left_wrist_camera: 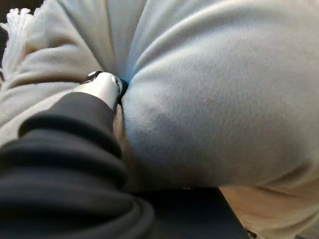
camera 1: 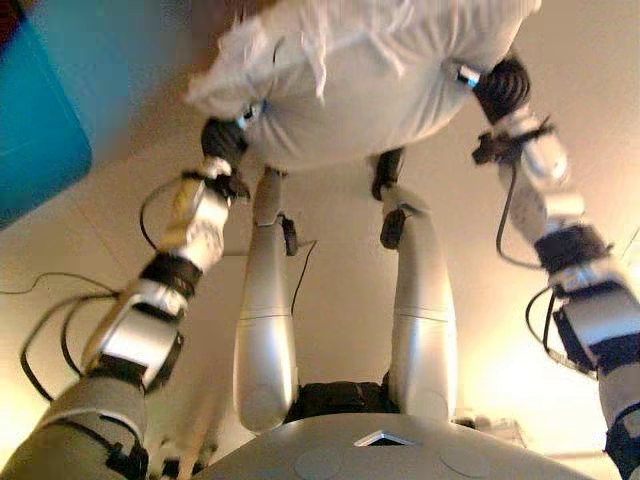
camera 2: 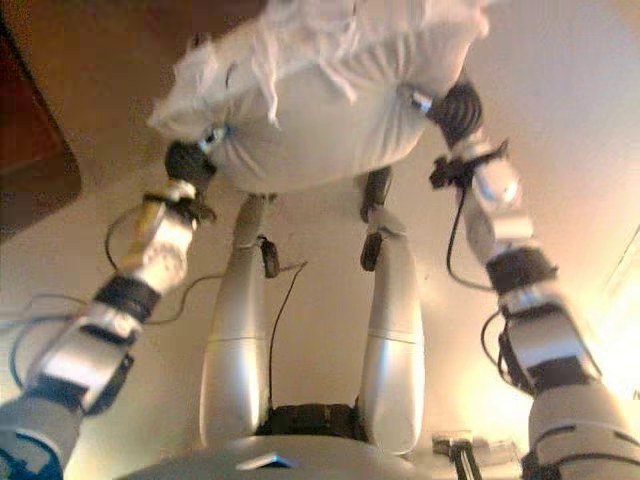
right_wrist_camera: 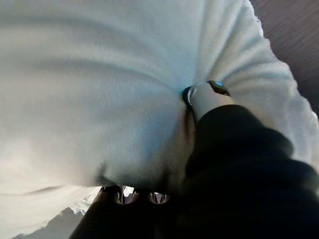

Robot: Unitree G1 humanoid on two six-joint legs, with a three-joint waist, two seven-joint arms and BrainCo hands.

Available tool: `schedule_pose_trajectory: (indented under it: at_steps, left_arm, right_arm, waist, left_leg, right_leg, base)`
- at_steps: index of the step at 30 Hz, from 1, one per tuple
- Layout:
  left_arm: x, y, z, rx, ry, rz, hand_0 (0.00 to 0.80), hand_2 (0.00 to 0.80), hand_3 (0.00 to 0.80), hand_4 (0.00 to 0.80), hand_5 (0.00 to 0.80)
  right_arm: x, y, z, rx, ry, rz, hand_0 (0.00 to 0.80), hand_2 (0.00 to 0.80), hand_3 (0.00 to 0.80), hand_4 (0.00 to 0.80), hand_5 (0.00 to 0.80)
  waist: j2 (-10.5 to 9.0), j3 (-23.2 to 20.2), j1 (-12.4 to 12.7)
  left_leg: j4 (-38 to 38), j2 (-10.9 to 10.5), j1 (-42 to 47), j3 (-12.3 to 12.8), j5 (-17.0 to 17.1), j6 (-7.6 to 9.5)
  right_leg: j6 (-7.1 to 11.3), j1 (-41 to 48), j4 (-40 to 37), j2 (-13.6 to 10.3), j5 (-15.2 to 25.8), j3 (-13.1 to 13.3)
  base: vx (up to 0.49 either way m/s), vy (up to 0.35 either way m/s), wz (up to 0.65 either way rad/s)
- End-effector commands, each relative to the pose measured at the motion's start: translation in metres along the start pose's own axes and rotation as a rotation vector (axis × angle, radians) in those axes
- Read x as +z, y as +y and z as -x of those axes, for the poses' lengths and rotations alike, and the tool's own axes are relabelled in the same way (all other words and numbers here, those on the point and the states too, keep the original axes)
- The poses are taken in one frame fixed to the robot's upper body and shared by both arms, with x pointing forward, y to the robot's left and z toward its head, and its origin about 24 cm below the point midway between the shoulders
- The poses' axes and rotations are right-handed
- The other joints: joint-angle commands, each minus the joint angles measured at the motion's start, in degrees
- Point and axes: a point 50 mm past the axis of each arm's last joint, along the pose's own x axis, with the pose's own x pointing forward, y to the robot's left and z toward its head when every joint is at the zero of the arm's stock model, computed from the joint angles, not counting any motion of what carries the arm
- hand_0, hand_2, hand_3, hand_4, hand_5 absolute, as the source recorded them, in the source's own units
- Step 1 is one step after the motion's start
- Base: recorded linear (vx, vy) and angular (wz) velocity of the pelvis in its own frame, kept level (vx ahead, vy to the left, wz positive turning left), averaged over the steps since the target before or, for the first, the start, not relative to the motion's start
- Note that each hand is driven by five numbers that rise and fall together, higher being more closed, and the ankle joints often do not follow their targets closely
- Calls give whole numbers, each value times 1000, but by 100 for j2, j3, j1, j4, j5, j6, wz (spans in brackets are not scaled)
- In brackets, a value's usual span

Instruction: Pick up the cushion and take it to the sofa

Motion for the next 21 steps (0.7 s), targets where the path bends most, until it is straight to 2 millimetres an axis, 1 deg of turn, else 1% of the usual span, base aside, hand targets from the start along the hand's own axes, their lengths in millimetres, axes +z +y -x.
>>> schedule_pose_trajectory:
  at_steps: [1,2,3,4,6,9,11,14,17,19,21]
  left_arm:
    - [17,-75,-13,-311,-222,31,800,800,800,800,800]
    - [18,-76,-3,-317,-230,20,800,800,800,800,800]
    - [19,-76,1,-321,-236,24,800,800,800,800,800]
    - [21,-76,6,-318,-235,29,800,800,800,800,800]
    - [24,-72,13,-307,-235,46,800,800,800,800,800]
    - [28,-68,20,-279,-252,69,800,800,800,800,800]
    - [32,-67,26,-266,-281,57,800,800,800,800,800]
    - [40,-68,36,-259,-339,34,800,800,800,800,800]
    - [48,-72,44,-265,-403,29,800,800,800,800,800]
    - [55,-75,46,-266,-441,38,800,800,800,800,800]
    - [61,-79,46,-277,-481,26,800,800,800,800,800]
  right_arm:
    - [27,53,2,198,-233,12,800,800,800,800,800]
    - [22,54,13,180,-222,-7,800,800,800,800,800]
    - [22,55,17,177,-232,-8,800,800,800,800,800]
    - [22,55,25,171,-227,-23,800,800,800,800,800]
    - [22,53,36,171,-229,-30,800,800,800,800,800]
    - [28,56,43,185,-251,-28,800,800,800,800,800]
    - [34,57,47,189,-281,-22,800,800,800,800,800]
    - [45,61,55,188,-348,-9,800,800,800,800,800]
    - [54,65,64,182,-407,-4,800,800,800,800,800]
    - [63,69,65,174,-454,3,800,800,800,800,800]
    - [72,70,64,176,-492,0,800,800,800,800,800]
  waist:
    - [118,-18,83]
    - [67,-18,129]
    - [44,-18,146]
    - [2,-18,188]
    - [-22,-241,224]
    - [-6,-618,262]
    - [-1,-835,268]
    - [-26,-1269,271]
    - [-40,-1830,293]
    - [-53,-2117,304]
    - [-67,-2273,305]
  left_leg:
    - [754,12,475,146,-770,21]
    - [598,0,1019,229,-796,57]
    - [518,0,1233,257,-807,68]
    - [370,-12,1762,313,-839,100]
    - [165,-49,2304,353,-888,147]
    - [9,-117,2936,350,-976,214]
    - [-149,-110,3319,336,-979,228]
    - [-531,-81,4058,342,-945,232]
    - [-984,-42,4719,342,-914,242]
    - [-1181,-17,5066,361,-936,245]
    - [-1340,4,5319,393,-947,247]
  right_leg:
    - [661,857,-1373,-157,1099,-129]
    - [646,1422,-1493,-170,1056,-291]
    - [639,1655,-1570,-173,1040,-355]
    - [619,2212,-1691,-165,972,-462]
    - [582,2760,-1867,-126,879,-561]
    - [504,3438,-2057,-81,761,-650]
    - [457,3868,-2237,-41,740,-671]
    - [434,4681,-2658,21,752,-708]
    - [409,5392,-3125,120,782,-702]
    - [403,5720,-3289,167,778,-683]
    - [391,5981,-3441,203,775,-678]
  base:
    - [78,-147,35]
    - [87,-124,30]
    - [146,-135,21]
    - [143,-70,12]
    - [171,-27,13]
    - [133,26,17]
    - [99,3,9]
    - [179,-22,11]
    - [254,-17,21]
    - [217,-24,13]
    - [148,-32,19]
